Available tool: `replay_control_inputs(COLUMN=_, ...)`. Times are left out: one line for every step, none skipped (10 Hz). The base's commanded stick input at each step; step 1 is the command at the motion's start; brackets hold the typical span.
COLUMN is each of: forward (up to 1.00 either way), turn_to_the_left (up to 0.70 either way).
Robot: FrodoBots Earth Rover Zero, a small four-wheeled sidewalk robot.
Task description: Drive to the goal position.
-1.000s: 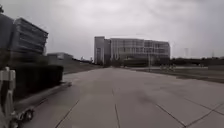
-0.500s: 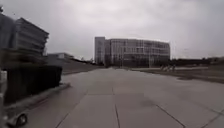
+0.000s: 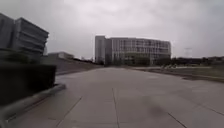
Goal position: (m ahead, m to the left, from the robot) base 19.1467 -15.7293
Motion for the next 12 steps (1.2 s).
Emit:
replay_control_inputs(forward=0.7, turn_to_the_left=0.0)
replay_control_inputs(forward=0.7, turn_to_the_left=0.0)
replay_control_inputs(forward=0.7, turn_to_the_left=0.0)
replay_control_inputs(forward=0.7, turn_to_the_left=0.0)
replay_control_inputs(forward=0.7, turn_to_the_left=0.0)
replay_control_inputs(forward=0.7, turn_to_the_left=0.0)
replay_control_inputs(forward=0.7, turn_to_the_left=0.0)
replay_control_inputs(forward=0.7, turn_to_the_left=0.0)
replay_control_inputs(forward=0.7, turn_to_the_left=0.0)
replay_control_inputs(forward=0.7, turn_to_the_left=0.0)
replay_control_inputs(forward=0.7, turn_to_the_left=0.0)
replay_control_inputs(forward=0.7, turn_to_the_left=0.0)
